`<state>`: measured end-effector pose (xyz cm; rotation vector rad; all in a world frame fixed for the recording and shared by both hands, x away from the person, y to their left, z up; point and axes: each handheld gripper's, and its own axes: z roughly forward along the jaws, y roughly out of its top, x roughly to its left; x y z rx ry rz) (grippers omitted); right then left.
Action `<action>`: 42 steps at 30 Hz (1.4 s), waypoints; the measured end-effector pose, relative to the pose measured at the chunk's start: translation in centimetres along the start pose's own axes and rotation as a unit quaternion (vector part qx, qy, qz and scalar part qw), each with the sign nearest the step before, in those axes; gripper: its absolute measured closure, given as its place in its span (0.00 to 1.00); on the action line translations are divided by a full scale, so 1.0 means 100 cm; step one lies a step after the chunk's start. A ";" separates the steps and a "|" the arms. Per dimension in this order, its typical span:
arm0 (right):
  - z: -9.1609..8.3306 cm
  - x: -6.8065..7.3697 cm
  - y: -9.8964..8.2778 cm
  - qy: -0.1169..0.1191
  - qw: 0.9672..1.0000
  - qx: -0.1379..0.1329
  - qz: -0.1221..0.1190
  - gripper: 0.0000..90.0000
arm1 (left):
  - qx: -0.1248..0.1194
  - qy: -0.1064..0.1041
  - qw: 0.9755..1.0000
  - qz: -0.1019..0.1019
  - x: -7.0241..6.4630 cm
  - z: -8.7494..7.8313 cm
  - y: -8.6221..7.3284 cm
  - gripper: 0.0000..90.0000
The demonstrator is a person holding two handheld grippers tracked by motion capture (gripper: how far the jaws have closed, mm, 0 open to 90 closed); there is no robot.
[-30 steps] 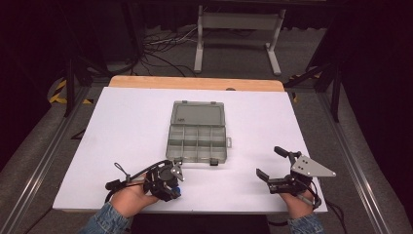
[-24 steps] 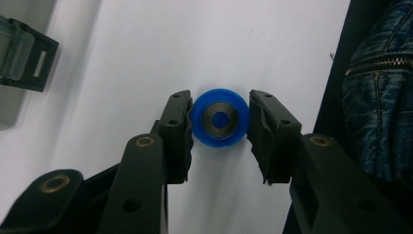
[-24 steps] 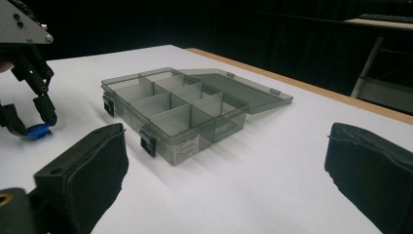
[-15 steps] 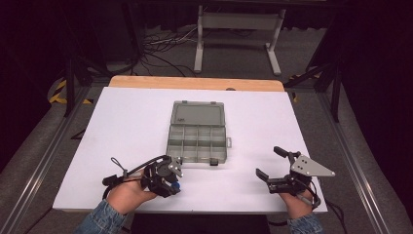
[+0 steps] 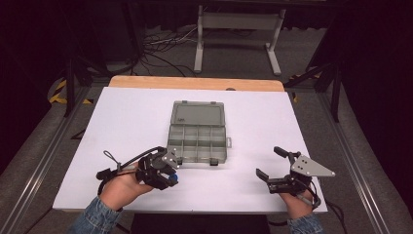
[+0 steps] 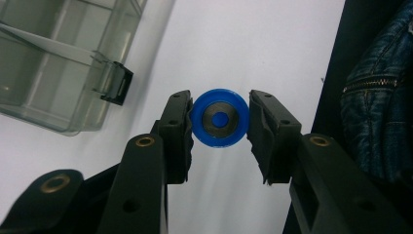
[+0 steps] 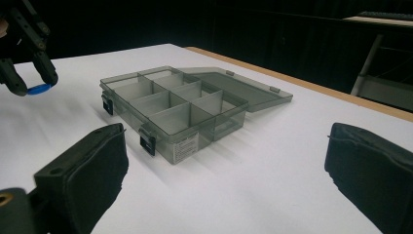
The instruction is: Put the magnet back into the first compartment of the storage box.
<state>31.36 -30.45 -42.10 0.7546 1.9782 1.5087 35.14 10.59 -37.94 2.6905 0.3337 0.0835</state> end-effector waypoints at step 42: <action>-0.001 -0.002 0.000 0.002 1.000 0.000 0.003 0.03 | -0.036 0.061 0.996 -0.062 0.085 -0.025 0.034 0.69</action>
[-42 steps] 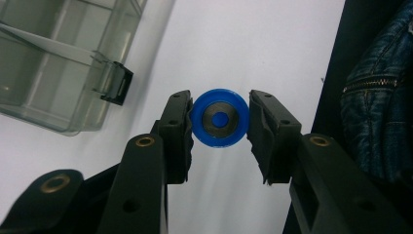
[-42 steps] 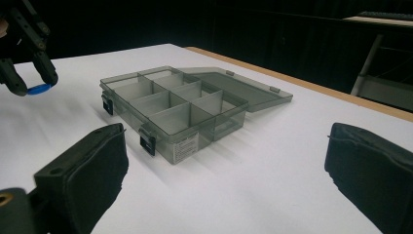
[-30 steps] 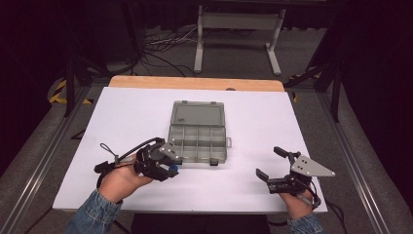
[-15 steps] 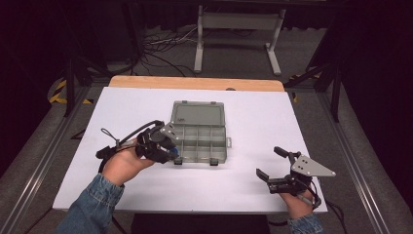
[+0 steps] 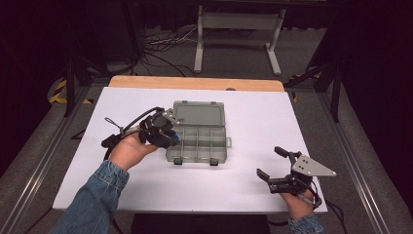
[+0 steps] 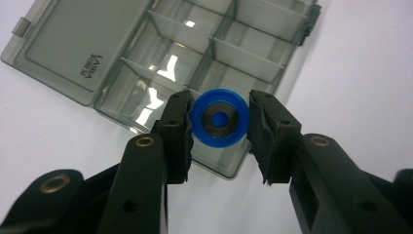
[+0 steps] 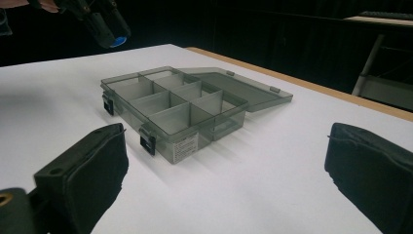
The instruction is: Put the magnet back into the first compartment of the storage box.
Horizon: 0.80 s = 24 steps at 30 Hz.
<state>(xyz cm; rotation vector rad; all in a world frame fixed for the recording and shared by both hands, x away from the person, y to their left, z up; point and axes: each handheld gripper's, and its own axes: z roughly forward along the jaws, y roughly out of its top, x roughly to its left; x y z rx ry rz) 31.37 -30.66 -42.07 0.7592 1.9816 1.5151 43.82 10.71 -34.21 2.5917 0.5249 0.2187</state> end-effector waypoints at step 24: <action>0.000 -0.001 0.000 0.001 1.000 0.001 -0.002 0.03 | -0.003 0.006 0.998 -0.062 0.047 0.030 0.004 0.69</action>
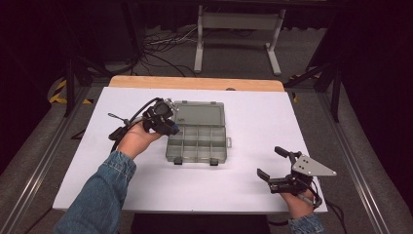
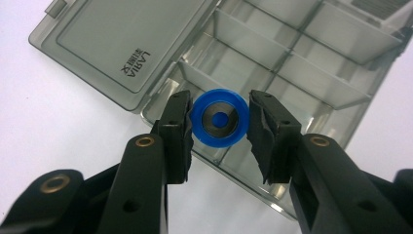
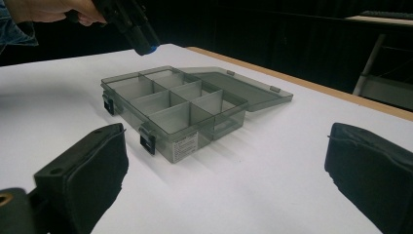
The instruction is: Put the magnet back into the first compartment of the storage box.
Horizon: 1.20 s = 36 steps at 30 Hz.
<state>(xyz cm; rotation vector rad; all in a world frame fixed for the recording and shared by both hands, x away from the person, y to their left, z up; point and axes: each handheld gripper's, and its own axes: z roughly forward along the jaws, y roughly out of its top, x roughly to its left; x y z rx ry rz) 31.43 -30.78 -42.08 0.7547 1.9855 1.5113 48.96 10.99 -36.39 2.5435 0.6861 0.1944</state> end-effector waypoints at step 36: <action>-0.002 -0.001 -0.001 0.002 1.000 0.000 0.003 0.03 | 0.043 -0.005 0.999 -0.017 0.010 0.040 0.004 0.69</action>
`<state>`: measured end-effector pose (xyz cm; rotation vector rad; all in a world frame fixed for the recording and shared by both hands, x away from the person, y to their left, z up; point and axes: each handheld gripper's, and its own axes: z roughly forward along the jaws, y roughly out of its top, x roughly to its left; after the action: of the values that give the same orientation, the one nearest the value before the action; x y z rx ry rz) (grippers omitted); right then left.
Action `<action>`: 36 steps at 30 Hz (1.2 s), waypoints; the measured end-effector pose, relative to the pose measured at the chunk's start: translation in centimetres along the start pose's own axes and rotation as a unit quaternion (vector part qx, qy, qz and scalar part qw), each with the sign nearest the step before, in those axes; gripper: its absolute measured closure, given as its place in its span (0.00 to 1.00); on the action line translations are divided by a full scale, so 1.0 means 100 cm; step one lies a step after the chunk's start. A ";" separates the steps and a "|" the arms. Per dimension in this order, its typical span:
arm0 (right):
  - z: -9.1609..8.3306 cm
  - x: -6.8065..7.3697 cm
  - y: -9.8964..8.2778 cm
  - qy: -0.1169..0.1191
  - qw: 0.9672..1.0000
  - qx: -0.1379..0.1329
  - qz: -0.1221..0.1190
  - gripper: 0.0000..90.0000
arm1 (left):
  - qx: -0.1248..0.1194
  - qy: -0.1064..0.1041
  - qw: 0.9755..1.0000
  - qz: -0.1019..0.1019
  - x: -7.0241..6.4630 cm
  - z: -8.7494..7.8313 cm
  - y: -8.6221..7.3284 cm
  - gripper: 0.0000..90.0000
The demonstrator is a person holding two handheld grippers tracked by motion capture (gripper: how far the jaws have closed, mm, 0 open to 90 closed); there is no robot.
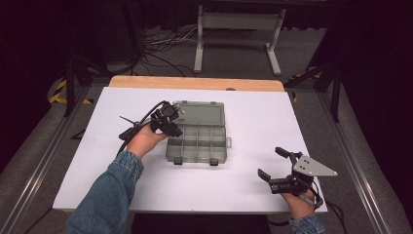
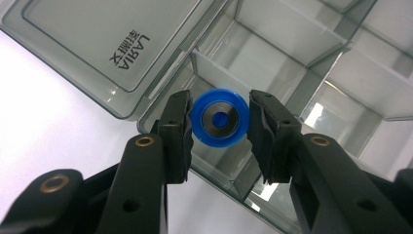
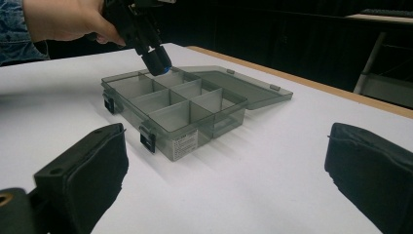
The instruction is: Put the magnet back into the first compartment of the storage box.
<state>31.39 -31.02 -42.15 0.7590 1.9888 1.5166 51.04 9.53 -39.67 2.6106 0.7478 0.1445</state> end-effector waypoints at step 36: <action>-0.001 0.000 0.000 0.003 1.000 -0.005 0.006 0.03 | 0.014 0.011 1.000 0.018 -0.004 0.000 0.000 0.61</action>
<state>31.34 -31.12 -42.11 0.7645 1.9827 1.5363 50.70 9.33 -39.65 2.6539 0.7155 0.1762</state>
